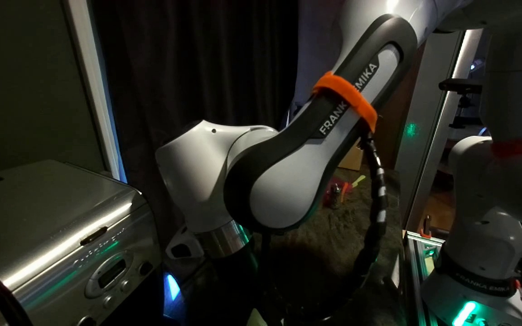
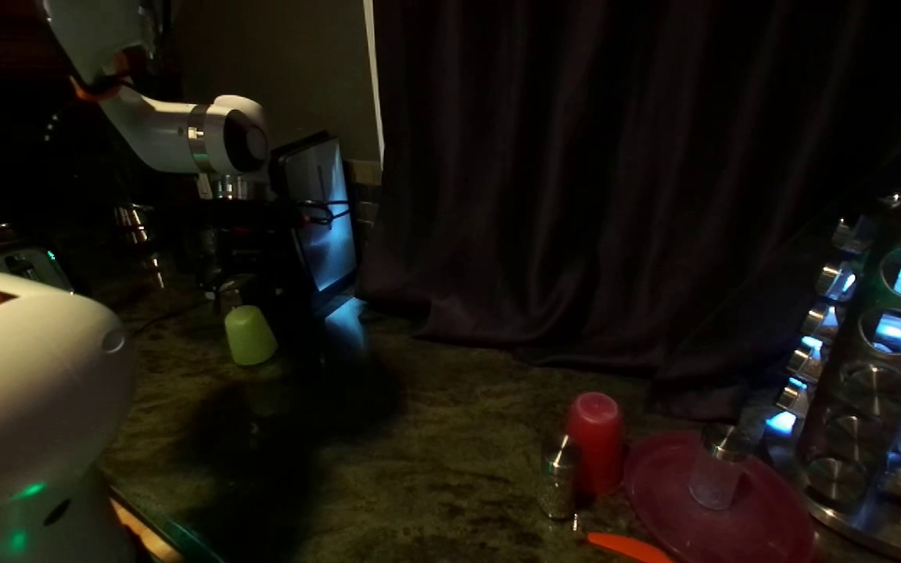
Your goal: Move the yellow cup to the left
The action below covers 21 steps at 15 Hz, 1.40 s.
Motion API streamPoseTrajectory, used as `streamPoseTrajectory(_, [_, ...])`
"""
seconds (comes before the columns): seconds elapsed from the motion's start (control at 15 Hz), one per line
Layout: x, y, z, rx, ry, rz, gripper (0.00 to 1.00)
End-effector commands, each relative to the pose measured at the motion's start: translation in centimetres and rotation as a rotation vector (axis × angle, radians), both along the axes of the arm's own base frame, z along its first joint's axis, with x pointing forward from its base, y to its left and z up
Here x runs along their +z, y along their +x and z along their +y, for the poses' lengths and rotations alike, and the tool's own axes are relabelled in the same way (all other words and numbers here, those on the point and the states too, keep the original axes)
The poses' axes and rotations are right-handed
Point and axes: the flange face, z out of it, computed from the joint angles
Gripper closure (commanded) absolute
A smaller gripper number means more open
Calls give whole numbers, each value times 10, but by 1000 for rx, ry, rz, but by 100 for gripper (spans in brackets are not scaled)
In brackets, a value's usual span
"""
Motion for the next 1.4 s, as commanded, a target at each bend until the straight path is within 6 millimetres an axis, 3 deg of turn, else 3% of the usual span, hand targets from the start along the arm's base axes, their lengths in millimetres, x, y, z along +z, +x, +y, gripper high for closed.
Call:
streamPoseTrajectory(0.0, [3,0,4,-29,-42,-40,0])
streamPoseTrajectory(0.2, [13,-2,6,-25,-11,-25,0])
streamPoseTrajectory(0.4, [39,-14,3,-13,43,-22,0])
streamPoseTrajectory(0.8, [89,-64,-48,-131,113,-124,0])
streamPoseTrajectory(1.27, [126,-137,-120,-476,-60,-169,0])
streamPoseTrajectory(1.33, [117,-108,-98,-393,-22,-139,0])
